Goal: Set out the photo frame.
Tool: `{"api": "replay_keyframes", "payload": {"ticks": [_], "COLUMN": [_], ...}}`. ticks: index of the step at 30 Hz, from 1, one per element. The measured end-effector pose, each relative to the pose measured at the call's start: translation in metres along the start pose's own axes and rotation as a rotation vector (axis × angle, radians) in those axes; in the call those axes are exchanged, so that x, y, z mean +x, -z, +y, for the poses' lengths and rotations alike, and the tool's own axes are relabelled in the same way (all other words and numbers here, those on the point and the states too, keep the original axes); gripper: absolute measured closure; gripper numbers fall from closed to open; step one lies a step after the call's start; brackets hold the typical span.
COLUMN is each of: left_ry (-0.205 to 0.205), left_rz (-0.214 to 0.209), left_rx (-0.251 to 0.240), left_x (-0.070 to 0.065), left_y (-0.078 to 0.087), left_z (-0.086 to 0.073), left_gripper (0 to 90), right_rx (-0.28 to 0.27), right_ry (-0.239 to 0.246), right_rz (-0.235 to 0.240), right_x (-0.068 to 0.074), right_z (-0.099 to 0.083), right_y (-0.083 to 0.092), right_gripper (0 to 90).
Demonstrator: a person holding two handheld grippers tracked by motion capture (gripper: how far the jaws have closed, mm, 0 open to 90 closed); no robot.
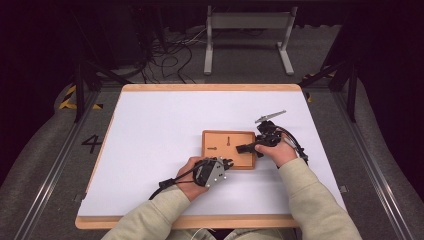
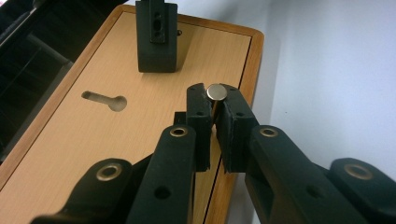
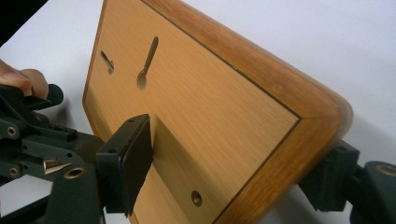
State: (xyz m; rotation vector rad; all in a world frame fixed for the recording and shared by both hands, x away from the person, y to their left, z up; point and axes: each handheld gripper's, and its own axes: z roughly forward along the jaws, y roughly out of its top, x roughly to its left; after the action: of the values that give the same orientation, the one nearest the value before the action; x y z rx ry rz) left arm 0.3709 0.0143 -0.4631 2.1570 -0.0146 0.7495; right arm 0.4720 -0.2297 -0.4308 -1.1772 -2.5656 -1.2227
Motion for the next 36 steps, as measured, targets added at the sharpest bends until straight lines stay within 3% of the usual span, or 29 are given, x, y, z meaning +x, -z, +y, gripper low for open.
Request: {"api": "replay_keyframes", "payload": {"ticks": [4,9,14,17,20,27,31,36], "left_ry": [0.043,0.072,0.112,0.129,0.148,0.224,0.248,0.320], "left_rz": [-0.029,-0.057,-0.110,-0.121,-0.137,-0.158,-0.151,-0.161], "left_rx": [-0.004,-0.003,-0.031,-0.037,-0.046,-0.080,-0.084,-0.057], "left_x": [0.002,0.002,0.001,0.000,-0.001,0.002,0.004,0.006], "left_y": [0.001,0.003,0.011,0.014,0.020,0.046,0.061,0.074], "left_z": [-0.001,-0.001,0.000,0.000,-0.001,-0.001,-0.007,-0.024], "left_gripper": [81.4,76.3,71.4,68.5,65.0,51.8,51.0,51.2], "right_rx": [0.007,0.008,-0.001,-0.011,-0.025,-0.043,-0.042,-0.030], "right_ry": [0.024,0.097,0.164,0.186,0.241,0.316,0.345,0.386], "right_rz": [-0.005,-0.032,-0.036,-0.032,-0.022,-0.025,-0.038,-0.059], "right_x": [0.002,0.011,0.017,0.019,0.024,0.034,0.039,0.047], "right_z": [0.000,0.001,-0.001,-0.002,-0.004,-0.009,-0.011,-0.014], "right_y": [0.003,0.007,0.015,0.017,0.022,0.029,0.032,0.036], "right_gripper": [28.5,29.9,35.5,38.1,43.7,48.7,50.1,52.1]}}
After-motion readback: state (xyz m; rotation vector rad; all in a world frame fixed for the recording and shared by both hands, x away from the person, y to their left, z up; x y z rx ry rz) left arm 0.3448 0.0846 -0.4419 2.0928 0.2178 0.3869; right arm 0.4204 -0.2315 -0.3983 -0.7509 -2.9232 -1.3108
